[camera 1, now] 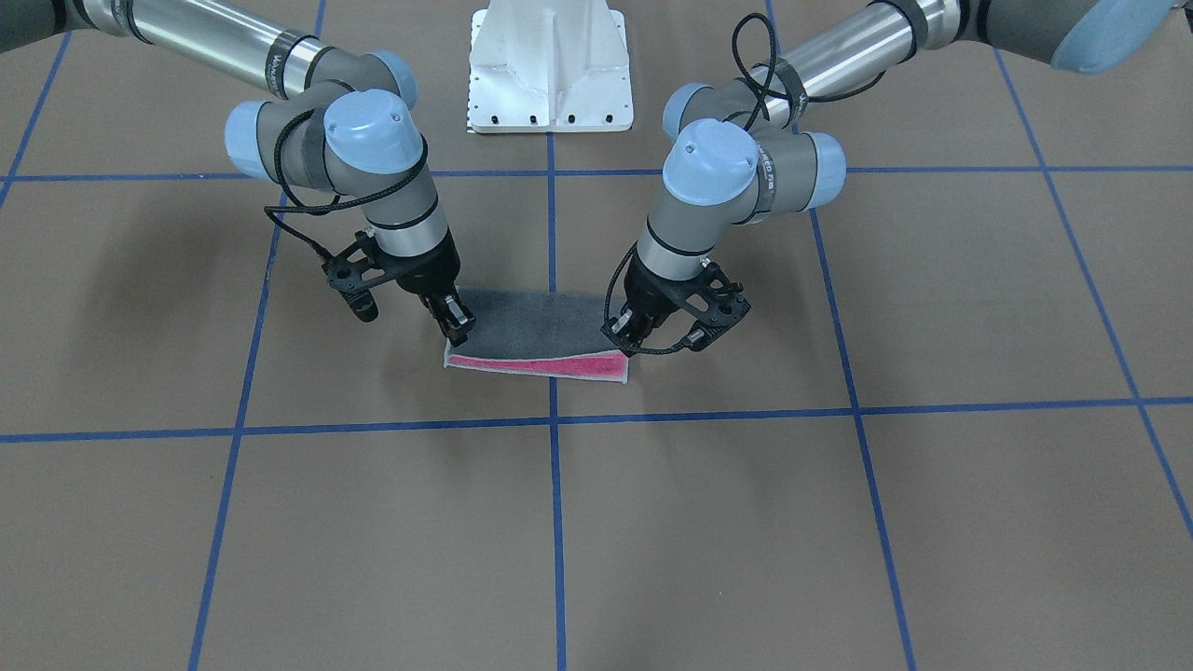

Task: Fold towel twice with both arms
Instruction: 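Release the folded edge and raise both grippers off the towel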

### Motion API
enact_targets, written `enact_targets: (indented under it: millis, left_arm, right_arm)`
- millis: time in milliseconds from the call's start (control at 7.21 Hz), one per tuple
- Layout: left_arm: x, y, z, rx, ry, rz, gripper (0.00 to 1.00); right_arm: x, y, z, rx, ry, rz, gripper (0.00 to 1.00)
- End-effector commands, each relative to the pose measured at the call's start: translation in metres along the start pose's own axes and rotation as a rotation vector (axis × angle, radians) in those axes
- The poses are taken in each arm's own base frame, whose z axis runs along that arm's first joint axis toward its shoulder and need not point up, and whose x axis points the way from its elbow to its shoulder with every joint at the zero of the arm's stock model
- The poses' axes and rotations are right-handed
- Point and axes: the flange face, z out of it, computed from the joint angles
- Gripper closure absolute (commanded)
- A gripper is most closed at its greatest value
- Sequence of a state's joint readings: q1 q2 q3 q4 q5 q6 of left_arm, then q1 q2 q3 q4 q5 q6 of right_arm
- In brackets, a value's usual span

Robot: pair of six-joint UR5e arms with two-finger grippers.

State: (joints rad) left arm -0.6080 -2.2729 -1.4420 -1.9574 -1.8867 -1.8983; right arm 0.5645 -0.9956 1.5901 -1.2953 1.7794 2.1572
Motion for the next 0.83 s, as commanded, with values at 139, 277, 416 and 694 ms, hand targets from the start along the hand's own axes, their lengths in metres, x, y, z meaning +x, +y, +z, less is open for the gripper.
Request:
enact_targets:
  millis: [139,277,416,694]
  left_arm:
    - [0.006,-0.02,-0.012,0.018,0.017,-0.018,0.35]
    - [0.009,-0.02,-0.018,0.018,0.03,-0.018,0.35]
    - [0.012,-0.021,-0.026,0.017,0.043,-0.017,0.35]
    - [0.015,-0.022,-0.034,0.018,0.057,-0.019,0.35]
  right_arm:
    - [-0.007,0.002,-0.009,-0.024,-0.007,0.008,0.0]
    - [-0.001,0.004,-0.017,-0.048,-0.008,0.011,0.0]
    - [0.009,0.012,-0.028,-0.068,-0.018,0.022,0.0]
    - [0.044,0.033,-0.017,-0.04,-0.018,0.126,0.0]
